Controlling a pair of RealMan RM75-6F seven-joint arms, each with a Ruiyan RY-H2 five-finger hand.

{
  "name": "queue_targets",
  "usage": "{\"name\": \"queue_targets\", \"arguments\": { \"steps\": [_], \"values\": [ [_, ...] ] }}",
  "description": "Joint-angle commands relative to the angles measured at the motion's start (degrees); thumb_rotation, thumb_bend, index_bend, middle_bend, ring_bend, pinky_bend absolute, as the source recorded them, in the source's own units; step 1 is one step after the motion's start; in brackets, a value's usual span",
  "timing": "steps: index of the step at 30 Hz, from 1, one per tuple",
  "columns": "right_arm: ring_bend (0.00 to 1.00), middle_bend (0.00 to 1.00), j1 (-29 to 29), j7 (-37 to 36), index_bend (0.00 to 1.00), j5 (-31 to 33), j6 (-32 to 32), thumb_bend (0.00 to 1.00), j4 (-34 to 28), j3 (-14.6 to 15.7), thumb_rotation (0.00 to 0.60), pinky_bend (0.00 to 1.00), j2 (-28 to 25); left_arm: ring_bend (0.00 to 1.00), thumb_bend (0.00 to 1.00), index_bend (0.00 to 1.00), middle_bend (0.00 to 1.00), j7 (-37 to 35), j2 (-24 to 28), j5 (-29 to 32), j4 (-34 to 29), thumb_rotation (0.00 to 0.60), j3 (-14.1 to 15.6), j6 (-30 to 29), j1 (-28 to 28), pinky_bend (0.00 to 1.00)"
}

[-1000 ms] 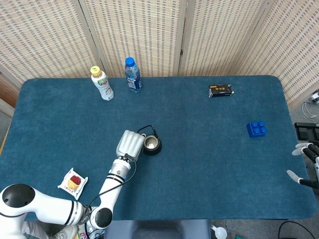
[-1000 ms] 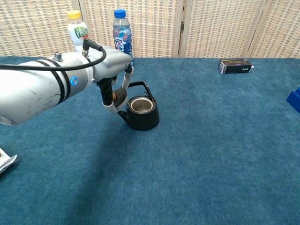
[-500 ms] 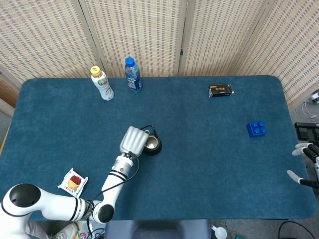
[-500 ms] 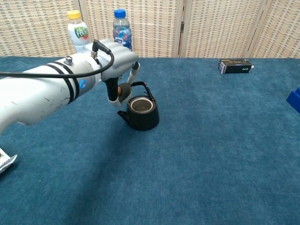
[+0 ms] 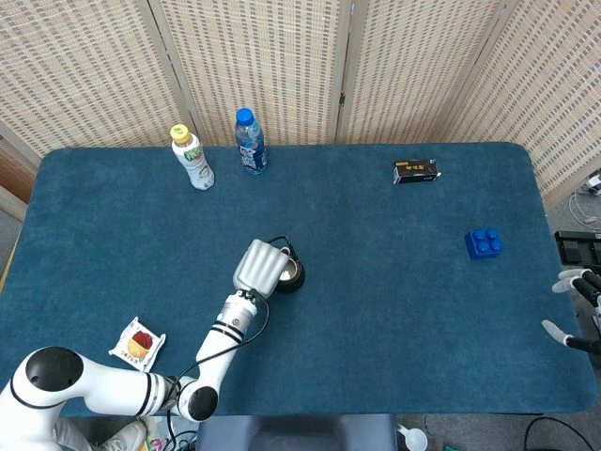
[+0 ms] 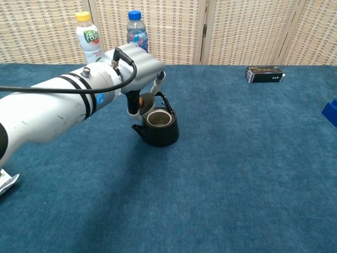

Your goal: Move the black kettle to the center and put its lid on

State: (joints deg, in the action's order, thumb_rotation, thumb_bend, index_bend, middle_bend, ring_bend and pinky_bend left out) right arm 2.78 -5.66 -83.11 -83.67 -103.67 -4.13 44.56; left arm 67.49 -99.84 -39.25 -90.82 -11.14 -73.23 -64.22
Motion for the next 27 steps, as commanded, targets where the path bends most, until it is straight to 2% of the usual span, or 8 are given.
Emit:
{"name": "queue_targets", "arguments": {
  "steps": [1,13,27],
  "values": [
    [0.19,0.33,0.0,-0.1,0.43,0.1,0.0,0.17,0.0,0.0,0.600,0.19,-0.1,0.67,0.04,0.46,0.95,0.6,-0.5,0.1,0.3,0.600,-0.3,0.2,-0.4,0.72],
    [0.19,0.33,-0.1,-1.4,0.43,0.5,0.2,0.18,0.4,-0.2,0.600,0.19,-0.4,0.67,0.04,0.46,0.95,3.6,-3.0,0.8,2.2,0.600,-1.2,0.7,-2.2,0.72],
    [0.19,0.33,0.0,-2.3,0.43,0.9,0.6,0.18,0.7,-0.4,0.600,0.19,-0.6,0.67,0.04,0.46,0.95,6.2,-6.0,1.8,7.1,0.600,-1.9,1.3,-3.8,0.72]
  ]
}}
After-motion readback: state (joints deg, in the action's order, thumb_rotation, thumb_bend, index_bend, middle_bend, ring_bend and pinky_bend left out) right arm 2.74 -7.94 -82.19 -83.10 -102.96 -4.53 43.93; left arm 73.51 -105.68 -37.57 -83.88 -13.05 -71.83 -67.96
